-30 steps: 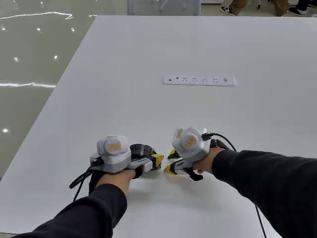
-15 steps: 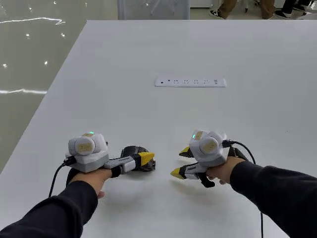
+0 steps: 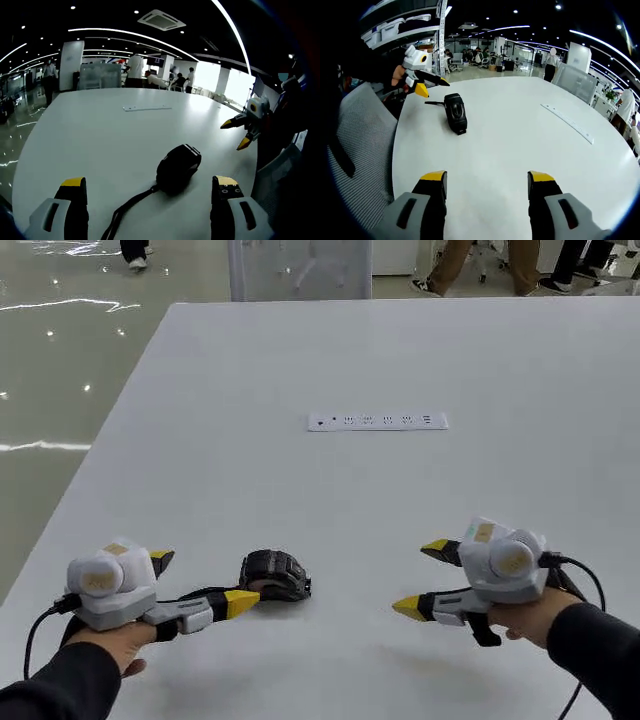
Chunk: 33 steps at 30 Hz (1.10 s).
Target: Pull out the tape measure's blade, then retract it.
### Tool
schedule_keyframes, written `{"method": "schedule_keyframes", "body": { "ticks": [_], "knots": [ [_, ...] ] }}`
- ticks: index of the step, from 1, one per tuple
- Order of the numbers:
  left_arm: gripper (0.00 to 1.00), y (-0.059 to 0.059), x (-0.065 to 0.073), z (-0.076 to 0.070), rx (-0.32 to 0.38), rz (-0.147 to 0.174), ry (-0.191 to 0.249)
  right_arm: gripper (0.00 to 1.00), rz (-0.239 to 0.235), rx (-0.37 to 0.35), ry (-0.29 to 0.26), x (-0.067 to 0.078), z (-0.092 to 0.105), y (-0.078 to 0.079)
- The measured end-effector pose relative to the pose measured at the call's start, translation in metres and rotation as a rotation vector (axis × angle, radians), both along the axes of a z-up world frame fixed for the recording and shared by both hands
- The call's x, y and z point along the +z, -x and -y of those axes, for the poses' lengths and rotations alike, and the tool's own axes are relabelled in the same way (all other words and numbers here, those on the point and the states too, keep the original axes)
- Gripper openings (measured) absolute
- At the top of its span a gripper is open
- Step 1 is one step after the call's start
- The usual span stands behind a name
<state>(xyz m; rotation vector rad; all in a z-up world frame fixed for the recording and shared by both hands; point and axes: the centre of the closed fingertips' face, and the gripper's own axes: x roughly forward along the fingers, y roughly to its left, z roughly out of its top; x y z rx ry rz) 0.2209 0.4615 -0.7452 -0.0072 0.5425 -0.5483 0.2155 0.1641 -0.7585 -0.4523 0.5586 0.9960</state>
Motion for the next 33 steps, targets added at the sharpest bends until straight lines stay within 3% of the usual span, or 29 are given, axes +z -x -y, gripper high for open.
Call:
{"method": "schedule_keyframes", "body": {
  "ticks": [3, 7, 11, 12, 14, 16, 21, 22, 24, 28, 31, 33],
  "knots": [
    [1.0, 0.005, 0.002, -0.013, -0.039, 0.026, -0.06, 0.7, -0.036, -0.02, 0.007, -0.005, 0.018, 0.012],
    [1.0, 0.011, 0.01, -0.024, -0.052, 0.044, -0.062, 0.77, -0.054, -0.064, 0.0, -0.008, 0.039, 0.025],
    [1.0, 0.018, 0.012, -0.034, -0.056, 0.049, -0.074, 0.85, -0.01, -0.141, -0.031, 0.002, 0.06, 0.031],
    [1.0, 0.021, 0.011, -0.035, -0.062, 0.045, -0.08, 0.85, -0.022, -0.154, -0.037, 0.004, 0.065, 0.034],
    [1.0, 0.029, 0.005, -0.039, -0.078, 0.005, -0.098, 0.82, -0.014, -0.191, -0.043, 0.008, 0.079, 0.036],
    [1.0, 0.033, 0.006, -0.04, -0.095, 0.021, -0.111, 0.83, 0.02, -0.221, -0.04, 0.016, 0.093, 0.038],
    [1.0, 0.042, 0.006, -0.047, -0.088, 0.023, -0.102, 0.9, 0.028, -0.272, -0.029, 0.023, 0.122, 0.047],
    [1.0, 0.043, 0.007, -0.047, -0.083, 0.024, -0.091, 0.91, 0.03, -0.276, -0.031, 0.024, 0.126, 0.049],
    [1.0, 0.044, 0.008, -0.055, -0.071, 0.052, -0.123, 0.95, 0.021, -0.281, -0.036, 0.024, 0.132, 0.057],
    [1.0, 0.048, 0.015, -0.067, -0.052, 0.047, -0.082, 1.0, -0.001, -0.292, -0.024, 0.021, 0.142, 0.071],
    [1.0, 0.054, 0.022, -0.065, -0.074, 0.049, -0.07, 1.0, -0.002, -0.314, -0.033, 0.024, 0.147, 0.073],
    [1.0, 0.058, 0.023, -0.063, -0.094, 0.052, -0.089, 1.0, 0.007, -0.321, -0.039, 0.029, 0.144, 0.075]
  ]
}}
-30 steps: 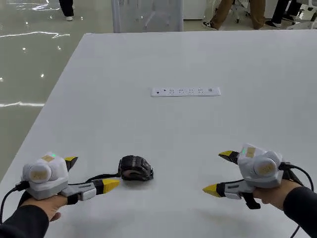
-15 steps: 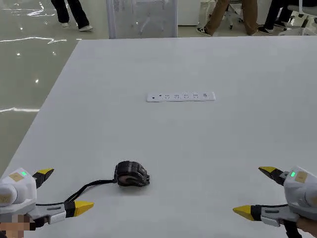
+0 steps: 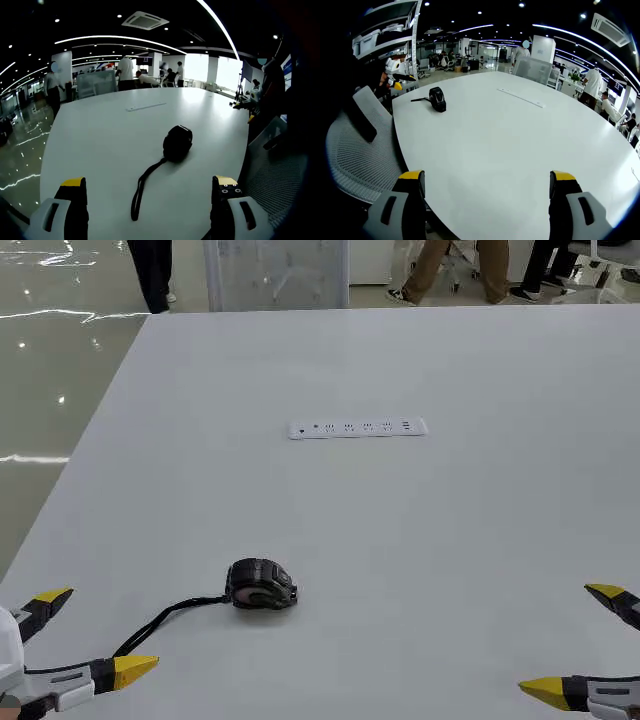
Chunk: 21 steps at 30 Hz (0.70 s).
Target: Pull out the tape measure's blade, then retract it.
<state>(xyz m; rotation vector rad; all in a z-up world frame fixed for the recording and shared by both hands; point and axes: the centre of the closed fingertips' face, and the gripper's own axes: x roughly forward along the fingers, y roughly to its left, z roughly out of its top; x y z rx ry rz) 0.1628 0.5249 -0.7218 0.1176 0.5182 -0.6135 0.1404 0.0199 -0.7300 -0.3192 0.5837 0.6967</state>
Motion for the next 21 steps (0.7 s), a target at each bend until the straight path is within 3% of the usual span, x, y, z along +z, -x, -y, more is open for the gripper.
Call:
{"method": "schedule_keyframes", "body": {
  "ticks": [3, 5, 7, 9, 19, 21],
  "knots": [
    [1.0, 0.002, 0.004, -0.005, 0.013, 0.008, -0.004, 1.0, 0.001, -0.006, -0.008, 0.004, 0.004, -0.002],
    [1.0, 0.003, 0.009, -0.008, 0.026, 0.01, 0.023, 1.0, 0.008, -0.004, -0.019, 0.009, 0.004, -0.004],
    [1.0, 0.002, 0.013, -0.008, 0.025, 0.04, 0.01, 1.0, 0.011, -0.001, -0.025, 0.012, 0.004, -0.005],
    [1.0, 0.003, 0.013, -0.006, 0.024, 0.024, 0.012, 1.0, 0.007, -0.001, -0.028, 0.012, 0.004, -0.005],
    [1.0, 0.01, 0.013, 0.002, -0.003, 0.015, 0.011, 1.0, -0.001, 0.02, -0.02, 0.01, 0.002, -0.004],
    [1.0, 0.012, 0.01, 0.001, -0.006, -0.001, 0.008, 1.0, 0.001, 0.026, -0.015, 0.01, 0.001, -0.003]
  ]
}}
